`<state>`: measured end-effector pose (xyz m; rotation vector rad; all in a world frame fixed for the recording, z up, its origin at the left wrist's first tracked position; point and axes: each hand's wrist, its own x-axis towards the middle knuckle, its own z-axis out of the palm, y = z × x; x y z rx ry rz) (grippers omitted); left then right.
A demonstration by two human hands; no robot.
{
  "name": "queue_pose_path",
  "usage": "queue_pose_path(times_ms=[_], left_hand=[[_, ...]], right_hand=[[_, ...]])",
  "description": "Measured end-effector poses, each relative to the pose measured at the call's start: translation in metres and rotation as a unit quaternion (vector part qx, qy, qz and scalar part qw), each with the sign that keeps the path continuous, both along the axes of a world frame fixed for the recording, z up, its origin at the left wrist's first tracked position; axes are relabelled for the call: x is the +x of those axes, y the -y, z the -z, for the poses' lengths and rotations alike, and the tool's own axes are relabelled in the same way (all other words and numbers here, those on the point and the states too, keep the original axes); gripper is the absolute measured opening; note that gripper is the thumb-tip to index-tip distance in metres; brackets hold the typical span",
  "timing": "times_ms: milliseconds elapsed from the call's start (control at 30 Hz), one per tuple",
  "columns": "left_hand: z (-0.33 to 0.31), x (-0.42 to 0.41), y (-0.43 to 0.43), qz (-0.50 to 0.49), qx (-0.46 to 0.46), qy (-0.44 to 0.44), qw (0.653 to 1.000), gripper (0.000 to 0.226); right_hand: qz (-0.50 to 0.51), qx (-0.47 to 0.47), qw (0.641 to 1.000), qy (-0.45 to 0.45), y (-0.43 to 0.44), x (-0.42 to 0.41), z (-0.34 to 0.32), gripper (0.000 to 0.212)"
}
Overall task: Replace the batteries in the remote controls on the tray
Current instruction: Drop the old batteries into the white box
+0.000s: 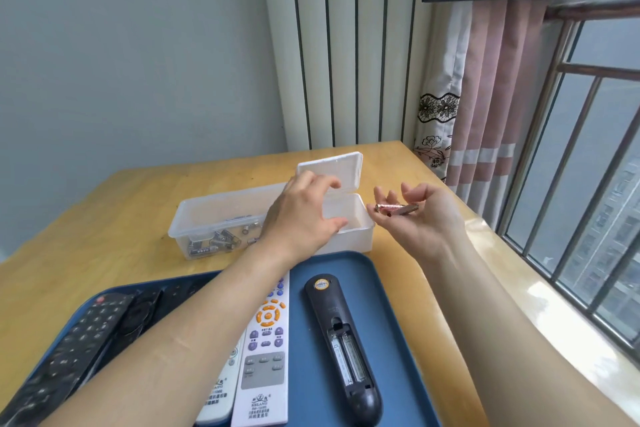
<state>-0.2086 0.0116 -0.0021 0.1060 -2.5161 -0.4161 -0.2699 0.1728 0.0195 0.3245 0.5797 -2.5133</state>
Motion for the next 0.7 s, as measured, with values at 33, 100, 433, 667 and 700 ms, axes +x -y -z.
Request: queue_pose_path(times_ms=[33, 100, 433, 667, 700], left_hand=[[-0.002, 0.000, -0.001, -0.012, -0.022, 0.006, 1.000, 0.065], [-0.006, -0.001, 0.000, -0.029, -0.046, 0.043, 0.998, 0.086], [-0.010, 0.003, 0.005, -0.006, -0.012, 0.160, 0.987, 0.071], [-0.007, 0.013, 0.011, 0.010, 0.070, 0.060, 0.996, 0.020], [-0.011, 0.016, 0.011, 0.005, 0.078, 0.056, 0.995, 0.019]], right_hand=[[-0.005, 0.020, 1.000, -0.019, 0.001, 0.000, -0.001, 0.045], [-0.020, 0.081, 0.994, -0.065, 0.008, 0.000, -0.003, 0.058], [-0.016, 0.391, 0.855, -0.341, 0.041, 0.009, 0.007, 0.060], [0.006, 0.490, 0.754, -0.437, 0.020, 0.001, 0.002, 0.048], [-0.016, 0.509, 0.731, -0.454, 0.016, 0.000, 0.000, 0.045]])
